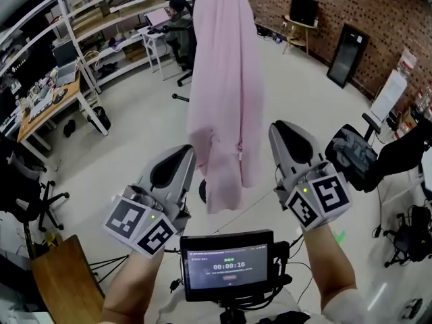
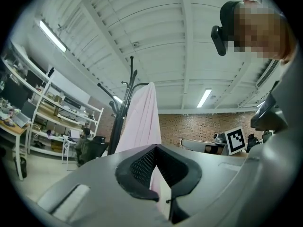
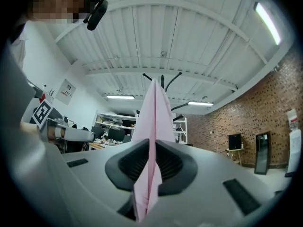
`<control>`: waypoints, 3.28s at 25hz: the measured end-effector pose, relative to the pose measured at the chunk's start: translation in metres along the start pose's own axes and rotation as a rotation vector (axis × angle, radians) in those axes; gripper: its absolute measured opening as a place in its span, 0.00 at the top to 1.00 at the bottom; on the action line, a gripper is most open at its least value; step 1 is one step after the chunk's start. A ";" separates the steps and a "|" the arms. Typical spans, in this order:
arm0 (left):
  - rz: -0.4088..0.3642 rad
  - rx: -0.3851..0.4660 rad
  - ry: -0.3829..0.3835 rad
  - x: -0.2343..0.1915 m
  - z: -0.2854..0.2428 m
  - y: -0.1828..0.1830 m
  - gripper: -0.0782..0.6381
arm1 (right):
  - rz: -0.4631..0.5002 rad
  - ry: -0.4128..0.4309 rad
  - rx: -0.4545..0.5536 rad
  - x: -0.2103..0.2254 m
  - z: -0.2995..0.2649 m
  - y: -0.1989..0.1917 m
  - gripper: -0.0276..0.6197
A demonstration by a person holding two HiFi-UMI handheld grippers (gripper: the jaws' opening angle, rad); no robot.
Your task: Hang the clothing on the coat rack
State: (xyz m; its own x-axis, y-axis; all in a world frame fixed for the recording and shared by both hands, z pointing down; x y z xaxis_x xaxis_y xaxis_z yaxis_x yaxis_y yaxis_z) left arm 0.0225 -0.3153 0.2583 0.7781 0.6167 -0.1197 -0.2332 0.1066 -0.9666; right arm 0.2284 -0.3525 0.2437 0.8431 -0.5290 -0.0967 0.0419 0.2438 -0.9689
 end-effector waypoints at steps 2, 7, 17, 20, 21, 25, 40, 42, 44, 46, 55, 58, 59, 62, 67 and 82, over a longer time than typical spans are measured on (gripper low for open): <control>0.012 -0.007 0.007 0.004 0.001 -0.004 0.89 | -0.017 0.007 -0.008 0.000 0.006 -0.004 0.87; 0.033 -0.014 0.044 0.012 0.005 -0.014 0.89 | -0.037 0.056 -0.032 -0.008 0.018 -0.019 0.87; 0.053 -0.036 0.093 0.025 0.025 -0.031 0.89 | -0.104 0.136 -0.097 -0.025 0.034 -0.053 0.87; 0.074 -0.027 0.089 0.024 0.030 -0.030 0.89 | -0.104 0.139 -0.103 -0.034 0.036 -0.054 0.87; 0.077 -0.027 0.087 0.025 0.032 -0.030 0.89 | -0.104 0.137 -0.107 -0.037 0.037 -0.053 0.87; 0.093 -0.048 0.067 0.027 0.041 -0.032 0.89 | -0.109 0.110 -0.124 -0.046 0.045 -0.055 0.87; 0.152 -0.099 0.005 0.038 0.099 -0.040 0.89 | -0.140 0.062 -0.166 -0.100 0.087 -0.055 0.94; 0.159 -0.102 -0.008 0.042 0.104 -0.041 0.89 | -0.136 0.067 -0.174 -0.106 0.094 -0.053 0.95; 0.164 -0.103 -0.020 0.046 0.106 -0.041 0.89 | -0.119 0.065 -0.185 -0.110 0.100 -0.053 0.95; 0.168 -0.103 -0.033 0.049 0.106 -0.042 0.89 | -0.086 0.047 -0.208 -0.110 0.106 -0.056 0.95; 0.187 -0.142 -0.069 0.064 0.124 -0.055 0.89 | -0.073 -0.052 -0.264 -0.115 0.137 -0.065 0.95; 0.192 -0.153 -0.081 0.070 0.130 -0.058 0.89 | -0.073 -0.070 -0.260 -0.119 0.147 -0.063 0.95; 0.194 -0.155 -0.086 0.071 0.131 -0.058 0.89 | -0.072 -0.076 -0.255 -0.120 0.149 -0.061 0.95; 0.198 -0.154 -0.104 0.072 0.131 -0.056 0.89 | -0.072 -0.081 -0.243 -0.124 0.148 -0.056 0.95; 0.203 -0.166 -0.121 0.079 0.138 -0.057 0.89 | -0.071 -0.043 -0.225 -0.138 0.153 -0.051 0.95; 0.213 -0.183 -0.117 0.089 0.156 -0.061 0.89 | -0.078 -0.002 -0.245 -0.157 0.160 -0.052 0.96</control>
State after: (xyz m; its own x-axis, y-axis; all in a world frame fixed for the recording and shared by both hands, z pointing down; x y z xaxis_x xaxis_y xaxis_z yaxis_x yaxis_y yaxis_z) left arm 0.0150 -0.1449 0.3421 0.6478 0.6972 -0.3071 -0.2666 -0.1701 -0.9487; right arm 0.1795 -0.1522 0.3455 0.8434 -0.5369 -0.0196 -0.0243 -0.0018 -0.9997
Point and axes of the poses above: the fingertips, and each gripper's own axes: z backward along the fingers, x to its right, y out of its top, the point moved 4 cm from there along z, backward along the fingers, and after that the axes turned 4 degrees about x, right-handed, at the moved point
